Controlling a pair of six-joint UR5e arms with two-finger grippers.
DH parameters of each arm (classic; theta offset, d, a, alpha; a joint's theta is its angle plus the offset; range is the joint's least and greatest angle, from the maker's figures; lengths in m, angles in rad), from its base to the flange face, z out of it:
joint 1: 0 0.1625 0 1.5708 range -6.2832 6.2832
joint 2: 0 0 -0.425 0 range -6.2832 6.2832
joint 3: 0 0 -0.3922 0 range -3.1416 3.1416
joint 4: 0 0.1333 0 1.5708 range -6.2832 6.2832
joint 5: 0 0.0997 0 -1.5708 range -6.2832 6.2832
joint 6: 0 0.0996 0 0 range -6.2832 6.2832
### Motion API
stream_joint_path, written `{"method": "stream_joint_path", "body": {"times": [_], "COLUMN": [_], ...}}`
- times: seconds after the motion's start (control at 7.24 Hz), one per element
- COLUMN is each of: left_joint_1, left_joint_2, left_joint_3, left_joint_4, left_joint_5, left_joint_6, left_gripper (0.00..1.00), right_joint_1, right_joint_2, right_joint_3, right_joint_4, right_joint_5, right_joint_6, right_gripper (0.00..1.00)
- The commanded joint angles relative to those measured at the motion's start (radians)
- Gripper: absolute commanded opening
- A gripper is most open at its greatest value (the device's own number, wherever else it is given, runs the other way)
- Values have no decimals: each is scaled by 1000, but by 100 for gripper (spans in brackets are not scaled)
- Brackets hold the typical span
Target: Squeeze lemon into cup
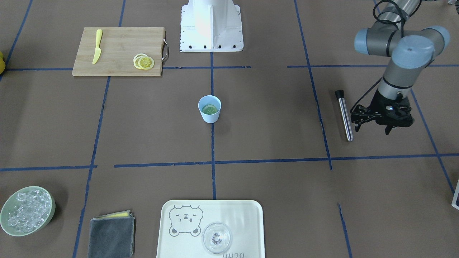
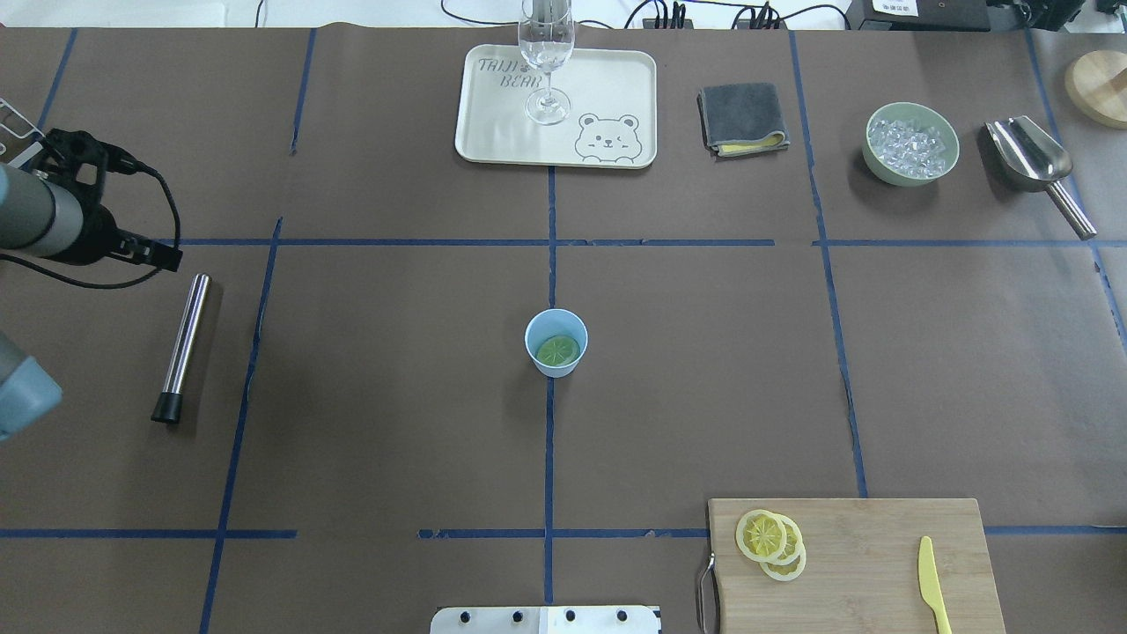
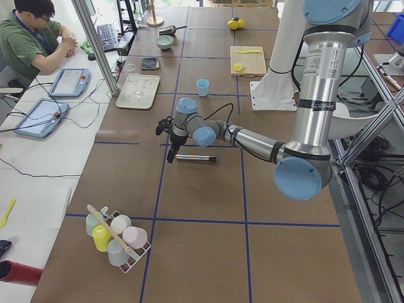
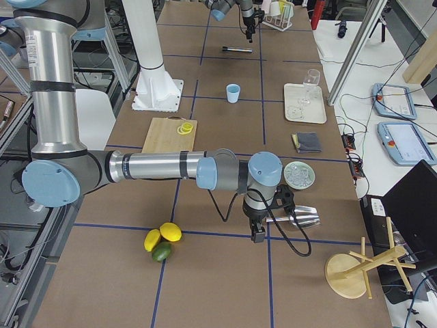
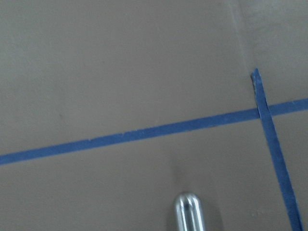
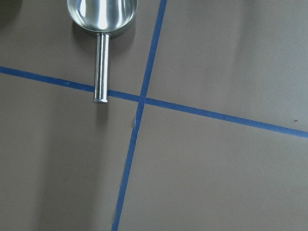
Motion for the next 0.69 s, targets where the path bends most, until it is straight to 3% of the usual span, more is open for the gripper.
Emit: {"method": "stream_joint_path", "body": {"times": [0.0, 0.28, 0.41, 0.55], "left_joint_1": [-301, -514, -596, -680], "left_joint_2": [6, 8, 3, 27], "left_joint_3": [3, 23, 45, 45], "left_joint_4": [110, 332, 477, 512], "left_joint_5": [-182, -214, -217, -235], "left_joint_6": [433, 711, 757, 806], "left_gripper": [100, 100, 100, 100], "right_joint_1": [0, 0, 0, 0], "right_joint_2": [-1, -3, -3, -3], "right_joint_3": [-2, -2, 0, 0], "right_joint_4": [0, 0, -2, 0], "right_joint_5": [0, 0, 0, -2], "right_joint_6": [-1, -1, -3, -3], "right_gripper": [100, 100, 100, 100]}}
